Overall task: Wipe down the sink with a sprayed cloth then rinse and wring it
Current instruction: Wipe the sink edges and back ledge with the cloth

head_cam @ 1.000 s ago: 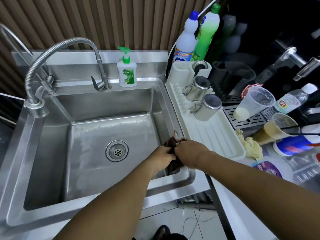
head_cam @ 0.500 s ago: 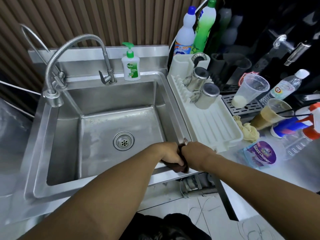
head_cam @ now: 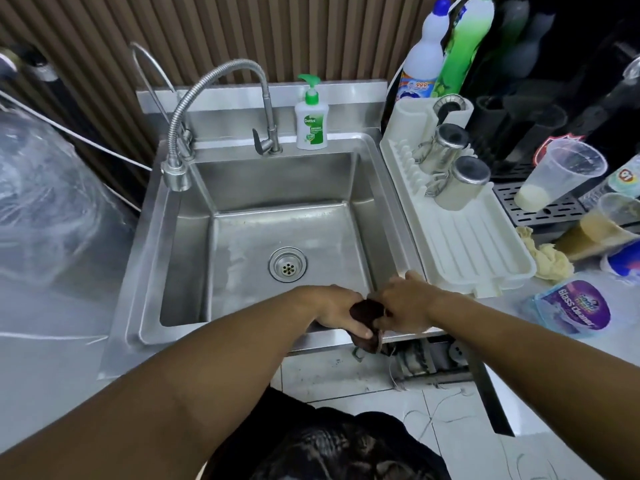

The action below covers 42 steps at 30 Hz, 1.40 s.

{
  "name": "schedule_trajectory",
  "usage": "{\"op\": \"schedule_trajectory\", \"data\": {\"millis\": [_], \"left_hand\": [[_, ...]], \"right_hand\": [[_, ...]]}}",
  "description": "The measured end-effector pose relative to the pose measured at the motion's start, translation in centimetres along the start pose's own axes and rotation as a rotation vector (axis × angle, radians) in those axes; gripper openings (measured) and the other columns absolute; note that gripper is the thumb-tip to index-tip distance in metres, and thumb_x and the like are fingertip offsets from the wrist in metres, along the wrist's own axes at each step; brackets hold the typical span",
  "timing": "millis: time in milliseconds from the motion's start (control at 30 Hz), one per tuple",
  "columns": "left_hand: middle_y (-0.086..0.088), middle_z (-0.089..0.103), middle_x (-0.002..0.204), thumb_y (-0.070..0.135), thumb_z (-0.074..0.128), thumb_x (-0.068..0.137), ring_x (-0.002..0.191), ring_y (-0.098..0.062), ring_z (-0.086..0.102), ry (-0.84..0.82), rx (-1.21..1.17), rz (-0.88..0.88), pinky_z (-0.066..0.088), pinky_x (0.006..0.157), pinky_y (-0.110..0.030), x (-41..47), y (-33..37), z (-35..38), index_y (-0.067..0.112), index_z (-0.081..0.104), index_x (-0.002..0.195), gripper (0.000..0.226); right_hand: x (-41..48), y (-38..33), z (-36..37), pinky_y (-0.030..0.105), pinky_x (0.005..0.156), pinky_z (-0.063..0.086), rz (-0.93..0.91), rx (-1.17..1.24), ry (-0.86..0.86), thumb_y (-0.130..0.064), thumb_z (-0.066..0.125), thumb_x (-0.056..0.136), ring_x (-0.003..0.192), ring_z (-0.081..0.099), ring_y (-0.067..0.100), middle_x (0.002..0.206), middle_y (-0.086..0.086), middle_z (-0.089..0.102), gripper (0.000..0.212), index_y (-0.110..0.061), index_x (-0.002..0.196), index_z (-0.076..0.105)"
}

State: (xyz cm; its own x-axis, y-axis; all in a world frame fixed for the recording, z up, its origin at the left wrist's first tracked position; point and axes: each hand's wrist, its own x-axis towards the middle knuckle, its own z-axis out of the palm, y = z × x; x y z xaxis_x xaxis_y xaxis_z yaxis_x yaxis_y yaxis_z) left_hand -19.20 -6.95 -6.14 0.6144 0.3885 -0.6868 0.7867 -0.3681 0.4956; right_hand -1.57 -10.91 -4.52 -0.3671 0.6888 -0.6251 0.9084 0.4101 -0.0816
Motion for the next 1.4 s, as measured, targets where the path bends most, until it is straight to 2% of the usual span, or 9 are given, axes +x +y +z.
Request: {"op": "schedule_trajectory", "data": {"millis": [133, 200, 267, 400, 533, 700, 967, 1300, 1400], "left_hand": [[0.002, 0.057, 0.105, 0.058, 0.07, 0.085, 0.101, -0.021, 0.053, 0.001, 0.004, -0.021, 0.047, 0.091, -0.035, -1.3, -1.8, 0.3, 0.02, 0.053, 0.128, 0.06], [0.005, 0.055, 0.098, 0.058, 0.071, 0.084, 0.097, -0.02, 0.053, 0.004, 0.004, -0.028, 0.046, 0.083, -0.034, -2.1, -2.6, 0.4, 0.02, 0.052, 0.126, 0.06], [0.003, 0.056, 0.099, 0.059, 0.07, 0.084, 0.095, -0.02, 0.053, -0.002, 0.004, -0.043, 0.044, 0.079, -0.034, -2.8, -3.6, 0.6, 0.02, 0.051, 0.126, 0.06], [0.003, 0.057, 0.105, 0.061, 0.07, 0.083, 0.097, -0.019, 0.055, -0.002, -0.016, -0.087, 0.047, 0.085, -0.036, -4.3, -5.9, 1.0, 0.022, 0.051, 0.125, 0.061], [0.007, 0.056, 0.099, 0.06, 0.071, 0.083, 0.097, -0.02, 0.055, 0.007, -0.046, -0.117, 0.046, 0.081, -0.035, -5.8, -8.4, 1.4, 0.023, 0.051, 0.122, 0.058], [0.002, 0.064, 0.112, 0.057, 0.074, 0.081, 0.107, -0.021, 0.06, 0.027, -0.146, -0.143, 0.048, 0.099, -0.043, -8.3, -11.3, 1.9, 0.024, 0.053, 0.121, 0.056], [0.007, 0.066, 0.121, 0.059, 0.078, 0.075, 0.114, -0.017, 0.06, 0.036, -0.235, -0.2, 0.047, 0.105, -0.043, -11.0, -15.3, 2.5, 0.028, 0.054, 0.127, 0.066], [0.01, 0.068, 0.106, 0.055, 0.077, 0.078, 0.098, -0.01, 0.064, 0.146, -0.268, -0.197, 0.053, 0.09, -0.031, -14.6, -18.6, 2.5, 0.028, 0.062, 0.116, 0.049], [0.007, 0.071, 0.097, 0.05, 0.071, 0.085, 0.089, -0.012, 0.066, 0.188, -0.211, -0.199, 0.053, 0.082, -0.032, -15.7, -19.5, 2.1, 0.026, 0.067, 0.107, 0.032]], "right_hand": [[1.1, -0.9, 0.0, 0.044, 0.094, 0.032, -0.047, 0.107, 0.004, -0.057, 0.052, 0.091, 0.113, 0.053, 0.022, 0.108, -0.004, 0.065, 0.036, -0.03, 0.116, 0.055], [1.6, -1.8, -0.2, 0.043, 0.088, 0.03, -0.065, 0.115, 0.018, -0.057, 0.052, 0.091, 0.111, 0.053, 0.021, 0.109, -0.005, 0.064, 0.035, -0.03, 0.114, 0.055], [2.1, -2.9, -0.3, 0.042, 0.085, 0.026, -0.084, 0.095, 0.038, -0.056, 0.051, 0.091, 0.11, 0.052, 0.021, 0.106, -0.006, 0.063, 0.032, -0.031, 0.11, 0.054], [3.3, -5.2, -0.4, 0.041, 0.084, 0.021, -0.118, 0.117, 0.057, -0.051, 0.05, 0.094, 0.114, 0.048, 0.022, 0.108, -0.004, 0.057, 0.028, -0.029, 0.111, 0.051], [4.7, -7.6, -1.2, 0.042, 0.09, 0.025, -0.151, 0.132, 0.037, -0.046, 0.05, 0.095, 0.113, 0.048, 0.025, 0.111, 0.0, 0.058, 0.031, -0.025, 0.117, 0.053], [6.3, -10.8, -2.2, 0.043, 0.091, 0.027, -0.182, 0.098, 0.049, -0.044, 0.049, 0.095, 0.106, 0.051, 0.025, 0.108, 0.001, 0.06, 0.031, -0.023, 0.117, 0.054], [9.1, -14.4, -2.8, 0.041, 0.084, 0.021, -0.232, 0.139, 0.039, -0.043, 0.048, 0.094, 0.105, 0.054, 0.025, 0.103, -0.001, 0.059, 0.028, -0.024, 0.115, 0.054], [10.7, -18.2, -4.1, 0.043, 0.084, 0.022, -0.276, 0.167, 0.016, -0.037, 0.045, 0.095, 0.105, 0.054, 0.029, 0.11, 0.005, 0.061, 0.025, -0.021, 0.112, 0.053], [11.1, -19.5, -4.6, 0.045, 0.088, 0.024, -0.279, 0.19, -0.021, -0.037, 0.043, 0.096, 0.101, 0.053, 0.029, 0.106, 0.005, 0.061, 0.022, -0.021, 0.109, 0.052]]}}
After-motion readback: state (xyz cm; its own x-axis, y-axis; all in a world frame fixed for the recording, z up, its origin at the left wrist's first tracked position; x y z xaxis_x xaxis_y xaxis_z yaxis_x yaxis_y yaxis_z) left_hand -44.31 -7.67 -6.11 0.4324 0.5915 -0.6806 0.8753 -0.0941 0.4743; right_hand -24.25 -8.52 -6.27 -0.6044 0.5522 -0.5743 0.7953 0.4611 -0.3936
